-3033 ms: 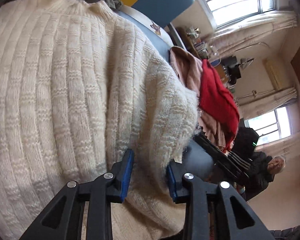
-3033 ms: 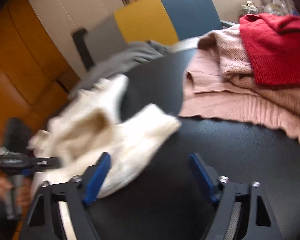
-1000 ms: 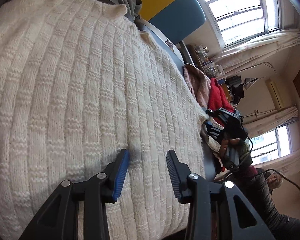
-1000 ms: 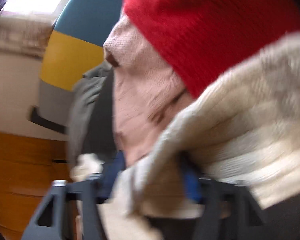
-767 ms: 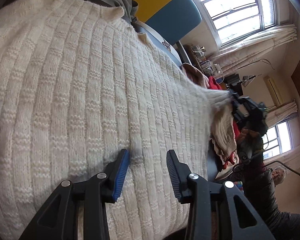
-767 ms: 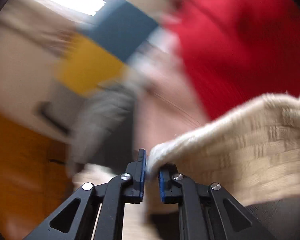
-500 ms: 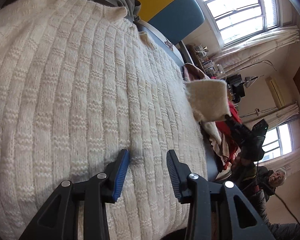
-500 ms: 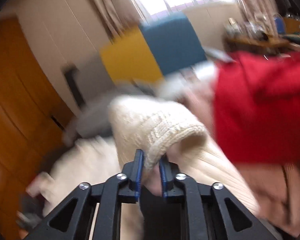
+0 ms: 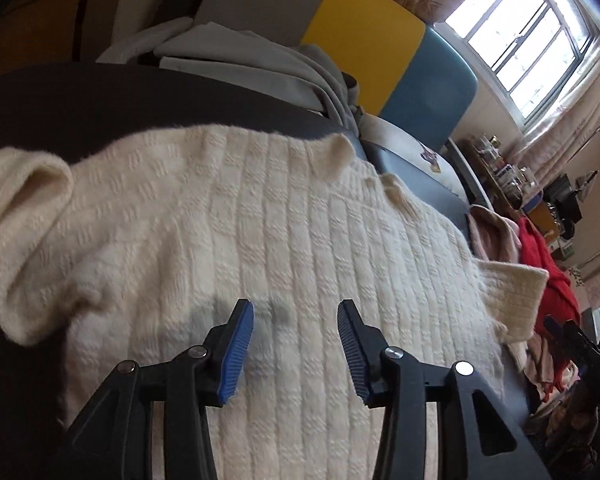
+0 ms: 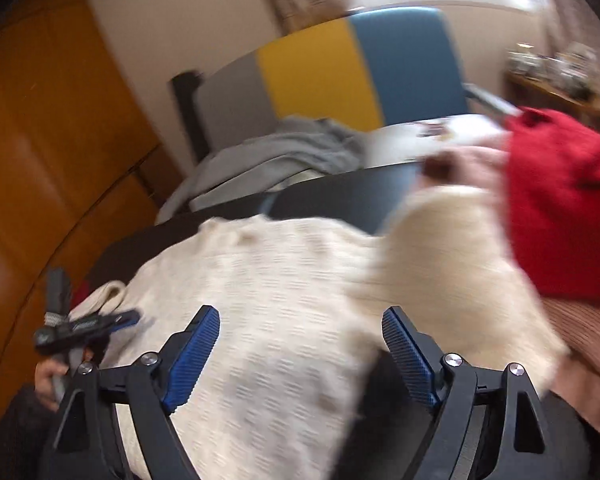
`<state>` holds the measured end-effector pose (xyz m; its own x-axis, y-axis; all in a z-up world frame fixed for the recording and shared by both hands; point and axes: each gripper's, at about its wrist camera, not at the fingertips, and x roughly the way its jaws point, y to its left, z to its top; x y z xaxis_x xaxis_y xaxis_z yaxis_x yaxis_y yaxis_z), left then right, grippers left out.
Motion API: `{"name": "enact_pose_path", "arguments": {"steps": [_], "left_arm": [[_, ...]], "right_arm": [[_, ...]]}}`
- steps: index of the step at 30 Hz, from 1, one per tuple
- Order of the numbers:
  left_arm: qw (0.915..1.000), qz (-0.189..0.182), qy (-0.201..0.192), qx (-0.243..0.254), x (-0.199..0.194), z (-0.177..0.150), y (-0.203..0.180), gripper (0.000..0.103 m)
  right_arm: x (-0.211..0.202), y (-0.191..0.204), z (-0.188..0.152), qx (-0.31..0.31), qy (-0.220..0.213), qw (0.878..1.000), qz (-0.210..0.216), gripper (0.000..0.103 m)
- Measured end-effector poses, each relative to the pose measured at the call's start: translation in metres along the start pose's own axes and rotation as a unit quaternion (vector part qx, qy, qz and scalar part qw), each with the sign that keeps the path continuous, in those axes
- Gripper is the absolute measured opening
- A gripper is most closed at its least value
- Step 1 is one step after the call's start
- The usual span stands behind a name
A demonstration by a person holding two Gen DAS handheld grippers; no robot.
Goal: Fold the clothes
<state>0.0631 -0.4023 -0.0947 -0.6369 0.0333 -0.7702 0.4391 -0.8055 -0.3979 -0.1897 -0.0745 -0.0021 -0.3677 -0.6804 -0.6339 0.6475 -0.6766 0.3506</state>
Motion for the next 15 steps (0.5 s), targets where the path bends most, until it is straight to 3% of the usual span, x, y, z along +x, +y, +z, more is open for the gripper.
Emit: {"name": "enact_pose_path", "arguments": {"steps": [4, 7, 9, 11, 13, 15], "left_arm": [[0.9987, 0.044, -0.025, -0.001, 0.017, 0.013, 0.007, 0.045], [0.9977, 0.06, -0.027, -0.012, 0.039, 0.016, 0.017, 0.045], [0.9957, 0.075, -0.053, 0.014, 0.046, 0.016, 0.014, 0.046], [0.9946, 0.081, -0.062, 0.016, 0.052, 0.022, 0.01, 0.05], [0.9942, 0.081, -0.07, 0.003, 0.061, 0.035, 0.011, 0.05], [0.994, 0.077, -0.077, -0.008, 0.069, 0.047, 0.012, 0.05]], "right_arm": [[0.085, 0.055, 0.009, -0.041, 0.03, 0.998, 0.03, 0.085], [0.149, 0.068, 0.009, -0.061, 0.05, 0.996, -0.03, 0.085], [0.181, 0.063, 0.008, -0.073, 0.07, 0.992, -0.081, 0.086], [0.194, 0.06, 0.02, -0.088, 0.068, 0.988, -0.104, 0.087], [0.213, 0.055, 0.03, -0.108, 0.084, 0.983, -0.121, 0.103], [0.228, 0.05, 0.042, -0.118, 0.091, 0.98, -0.129, 0.103]]}}
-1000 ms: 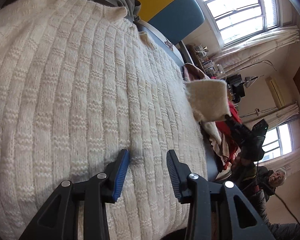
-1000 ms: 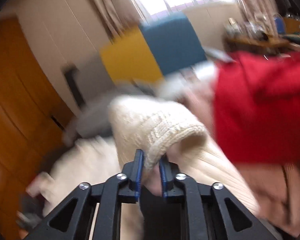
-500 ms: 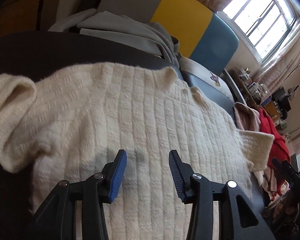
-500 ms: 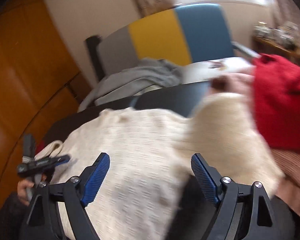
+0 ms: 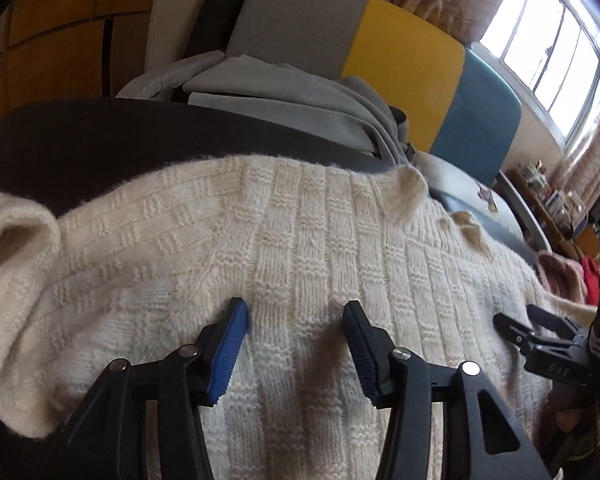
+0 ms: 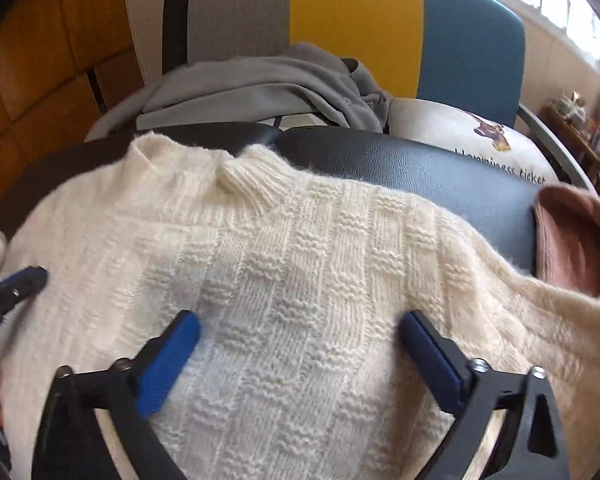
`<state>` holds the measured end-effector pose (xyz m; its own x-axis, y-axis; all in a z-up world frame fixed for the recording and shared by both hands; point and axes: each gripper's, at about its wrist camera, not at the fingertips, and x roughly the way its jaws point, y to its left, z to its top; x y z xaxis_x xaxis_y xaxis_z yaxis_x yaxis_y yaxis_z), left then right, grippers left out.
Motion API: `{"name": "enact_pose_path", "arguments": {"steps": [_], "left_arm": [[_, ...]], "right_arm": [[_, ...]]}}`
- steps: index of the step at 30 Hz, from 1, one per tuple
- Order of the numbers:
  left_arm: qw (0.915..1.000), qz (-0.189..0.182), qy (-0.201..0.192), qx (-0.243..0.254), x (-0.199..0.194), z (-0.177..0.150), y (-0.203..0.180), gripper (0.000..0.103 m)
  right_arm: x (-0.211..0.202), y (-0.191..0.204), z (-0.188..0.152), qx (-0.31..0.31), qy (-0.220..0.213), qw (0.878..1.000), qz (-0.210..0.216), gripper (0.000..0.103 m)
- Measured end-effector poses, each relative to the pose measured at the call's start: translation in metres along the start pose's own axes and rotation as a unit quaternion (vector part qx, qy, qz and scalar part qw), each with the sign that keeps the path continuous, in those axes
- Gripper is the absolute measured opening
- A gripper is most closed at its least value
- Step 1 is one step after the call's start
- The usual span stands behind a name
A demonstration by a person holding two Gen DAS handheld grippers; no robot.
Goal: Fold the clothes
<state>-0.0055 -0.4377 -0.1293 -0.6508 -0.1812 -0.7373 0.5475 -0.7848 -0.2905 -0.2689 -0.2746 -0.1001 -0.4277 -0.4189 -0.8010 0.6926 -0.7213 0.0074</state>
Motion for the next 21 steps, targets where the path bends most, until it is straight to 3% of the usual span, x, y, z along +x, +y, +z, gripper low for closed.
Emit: {"name": "enact_pose_path", "arguments": {"steps": [6, 11, 15, 17, 18, 19, 21], "left_arm": [[1.0, -0.002, -0.009, -0.001, 0.013, 0.011, -0.001, 0.05], [0.9995, -0.024, -0.012, -0.019, 0.012, 0.012, 0.008, 0.05], [1.0, 0.001, 0.0, 0.005, 0.012, 0.014, -0.002, 0.05], [0.9996, 0.012, 0.015, 0.021, 0.007, 0.014, -0.008, 0.051], [0.9996, 0.007, 0.018, 0.02, -0.001, 0.012, -0.01, 0.051], [0.9996, 0.002, 0.02, 0.02, -0.01, 0.008, -0.012, 0.051], [0.9997, -0.011, 0.011, 0.019, -0.033, -0.005, -0.015, 0.051]], "right_arm": [[0.008, -0.005, 0.008, 0.006, -0.008, 1.0, -0.004, 0.103], [0.009, -0.004, 0.009, 0.009, -0.01, 1.0, 0.0, 0.103], [0.008, -0.003, 0.01, 0.003, -0.002, 1.0, 0.008, 0.103], [-0.008, -0.007, 0.006, 0.011, -0.014, 1.0, 0.02, 0.09], [-0.019, -0.009, 0.003, 0.017, -0.022, 0.999, 0.027, 0.069], [-0.034, -0.013, -0.003, 0.026, -0.038, 0.998, 0.039, 0.063], [-0.074, -0.027, -0.022, 0.042, -0.079, 0.994, 0.061, 0.063]]}}
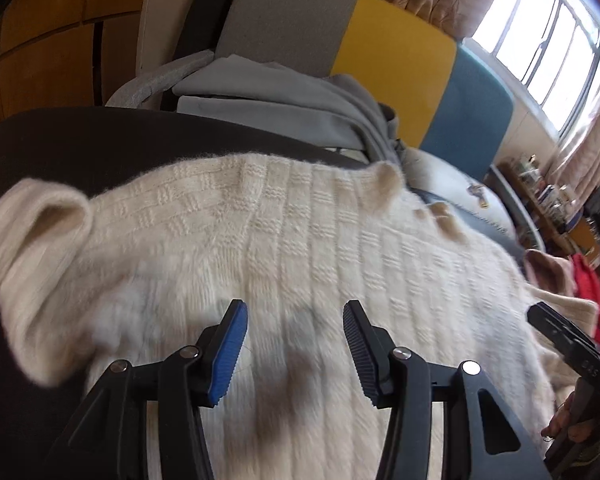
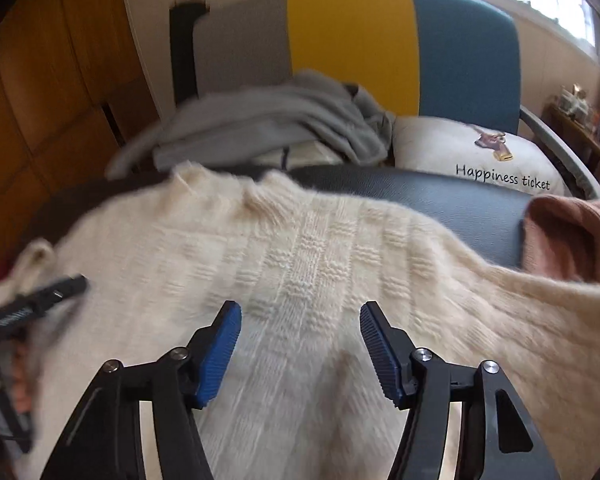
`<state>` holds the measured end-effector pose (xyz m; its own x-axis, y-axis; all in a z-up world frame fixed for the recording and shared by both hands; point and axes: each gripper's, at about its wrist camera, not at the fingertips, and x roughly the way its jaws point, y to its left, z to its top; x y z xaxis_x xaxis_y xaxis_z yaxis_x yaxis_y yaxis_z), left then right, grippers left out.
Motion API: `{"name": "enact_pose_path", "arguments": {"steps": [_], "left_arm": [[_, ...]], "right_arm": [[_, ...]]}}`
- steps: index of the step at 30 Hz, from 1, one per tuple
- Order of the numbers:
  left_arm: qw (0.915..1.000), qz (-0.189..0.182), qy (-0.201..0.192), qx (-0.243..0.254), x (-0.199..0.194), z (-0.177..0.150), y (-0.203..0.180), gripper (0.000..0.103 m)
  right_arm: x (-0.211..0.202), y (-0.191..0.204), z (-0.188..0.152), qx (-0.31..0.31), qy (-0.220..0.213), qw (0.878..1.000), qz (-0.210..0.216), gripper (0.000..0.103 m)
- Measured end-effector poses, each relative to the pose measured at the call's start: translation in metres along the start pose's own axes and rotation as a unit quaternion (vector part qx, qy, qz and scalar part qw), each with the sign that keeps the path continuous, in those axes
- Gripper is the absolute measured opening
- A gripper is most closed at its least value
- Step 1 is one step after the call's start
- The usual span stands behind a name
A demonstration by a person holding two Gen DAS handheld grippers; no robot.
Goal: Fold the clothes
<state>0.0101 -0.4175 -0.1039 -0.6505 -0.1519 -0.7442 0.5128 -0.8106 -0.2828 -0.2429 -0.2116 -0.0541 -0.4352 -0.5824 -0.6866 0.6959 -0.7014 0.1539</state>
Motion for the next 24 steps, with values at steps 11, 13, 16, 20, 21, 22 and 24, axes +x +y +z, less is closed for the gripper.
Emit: {"name": "enact_pose_path", "arguments": {"steps": [11, 13, 16, 20, 21, 22, 24], "left_arm": [[0.9986, -0.007, 0.009, 0.051, -0.056, -0.101, -0.024, 0.051], [0.9981, 0.0, 0.005, 0.062, -0.063, -0.113, -0.028, 0.052], [0.9976, 0.004, 0.0, 0.069, -0.068, -0.126, -0.028, 0.052], [0.9969, 0.012, -0.008, 0.078, -0.072, -0.132, -0.03, 0.052], [0.9964, 0.014, -0.014, 0.083, -0.073, -0.133, -0.032, 0.052], [0.9962, 0.014, -0.017, 0.084, -0.073, -0.132, -0.032, 0.052], [0.9963, 0.013, -0.018, 0.083, -0.073, -0.131, -0.032, 0.052]], "right_arm": [[-0.156, -0.154, -0.097, 0.047, -0.028, 0.988, -0.141, 0.083], [-0.151, -0.172, -0.105, 0.052, -0.004, 0.989, -0.141, 0.083], [-0.134, -0.186, -0.115, 0.06, 0.031, 0.987, -0.145, 0.083], [-0.118, -0.192, -0.123, 0.071, 0.058, 0.984, -0.153, 0.078], [-0.118, -0.191, -0.124, 0.073, 0.058, 0.984, -0.151, 0.066], [-0.121, -0.191, -0.123, 0.078, 0.062, 0.984, -0.146, 0.046], [-0.129, -0.191, -0.119, 0.085, 0.069, 0.984, -0.138, 0.019]]}}
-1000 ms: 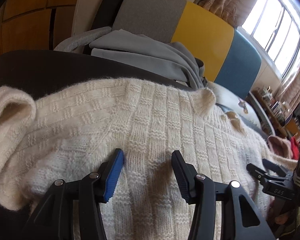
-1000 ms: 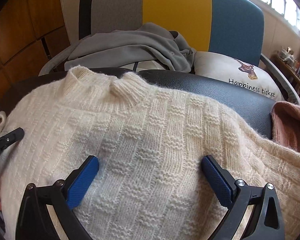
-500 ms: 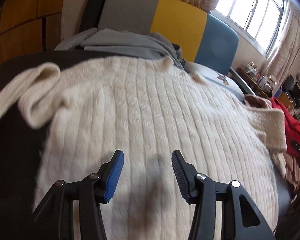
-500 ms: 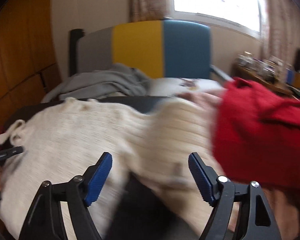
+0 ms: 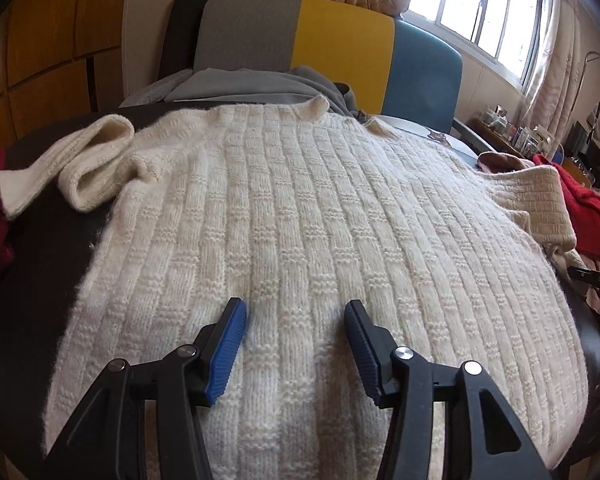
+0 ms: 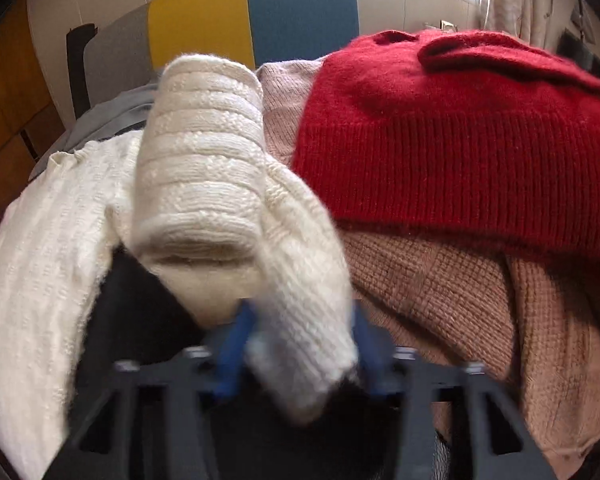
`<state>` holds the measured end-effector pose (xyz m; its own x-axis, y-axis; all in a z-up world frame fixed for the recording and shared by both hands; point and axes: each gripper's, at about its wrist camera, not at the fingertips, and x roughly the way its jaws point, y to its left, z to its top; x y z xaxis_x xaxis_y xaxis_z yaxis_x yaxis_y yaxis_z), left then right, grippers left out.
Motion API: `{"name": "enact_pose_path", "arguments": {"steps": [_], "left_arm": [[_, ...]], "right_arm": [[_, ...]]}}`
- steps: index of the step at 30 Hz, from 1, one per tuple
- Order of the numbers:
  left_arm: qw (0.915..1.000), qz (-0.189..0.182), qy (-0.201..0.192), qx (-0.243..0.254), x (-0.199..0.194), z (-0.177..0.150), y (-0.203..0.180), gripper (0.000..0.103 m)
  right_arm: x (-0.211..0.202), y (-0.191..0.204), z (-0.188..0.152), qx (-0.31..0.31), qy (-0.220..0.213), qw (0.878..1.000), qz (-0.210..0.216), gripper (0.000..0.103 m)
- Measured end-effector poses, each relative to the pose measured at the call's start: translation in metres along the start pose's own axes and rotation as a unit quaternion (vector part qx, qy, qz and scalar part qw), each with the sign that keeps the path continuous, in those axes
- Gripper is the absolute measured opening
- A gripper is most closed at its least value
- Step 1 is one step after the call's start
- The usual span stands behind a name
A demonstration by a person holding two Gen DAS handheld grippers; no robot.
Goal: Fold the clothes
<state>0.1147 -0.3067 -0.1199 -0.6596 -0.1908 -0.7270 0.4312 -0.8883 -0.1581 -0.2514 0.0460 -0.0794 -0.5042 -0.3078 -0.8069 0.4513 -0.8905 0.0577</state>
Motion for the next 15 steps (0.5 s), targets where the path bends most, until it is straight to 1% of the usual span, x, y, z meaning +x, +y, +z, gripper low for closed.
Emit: {"name": "enact_pose_path", "arguments": {"steps": [3, 4, 6, 8, 10, 12, 15], "left_arm": [[1.0, -0.004, -0.001, 0.0, 0.003, 0.004, 0.003, 0.053], [1.0, -0.004, -0.002, 0.001, 0.003, 0.004, 0.002, 0.053], [1.0, -0.005, -0.002, 0.0, 0.003, 0.003, 0.002, 0.053], [1.0, -0.005, -0.002, -0.001, 0.002, 0.001, 0.002, 0.053], [1.0, -0.006, -0.003, -0.001, 0.001, -0.001, 0.001, 0.053], [1.0, -0.006, -0.003, -0.002, 0.001, -0.002, 0.001, 0.053], [0.9999, -0.01, -0.002, -0.006, 0.001, -0.001, 0.002, 0.053]], "right_arm": [[-0.017, -0.002, 0.0, -0.01, -0.007, 1.0, -0.013, 0.018], [-0.023, -0.008, 0.001, -0.001, -0.01, 1.0, -0.011, 0.017], [-0.038, -0.023, 0.003, 0.042, -0.028, 0.999, 0.005, 0.017], [-0.055, -0.043, 0.008, 0.105, -0.05, 0.992, 0.044, 0.017], [-0.069, -0.063, 0.015, 0.166, -0.073, 0.979, 0.092, 0.017], [-0.084, -0.075, 0.025, 0.219, -0.103, 0.96, 0.14, 0.017], [-0.103, -0.08, 0.053, 0.267, -0.149, 0.933, 0.19, 0.017]]}}
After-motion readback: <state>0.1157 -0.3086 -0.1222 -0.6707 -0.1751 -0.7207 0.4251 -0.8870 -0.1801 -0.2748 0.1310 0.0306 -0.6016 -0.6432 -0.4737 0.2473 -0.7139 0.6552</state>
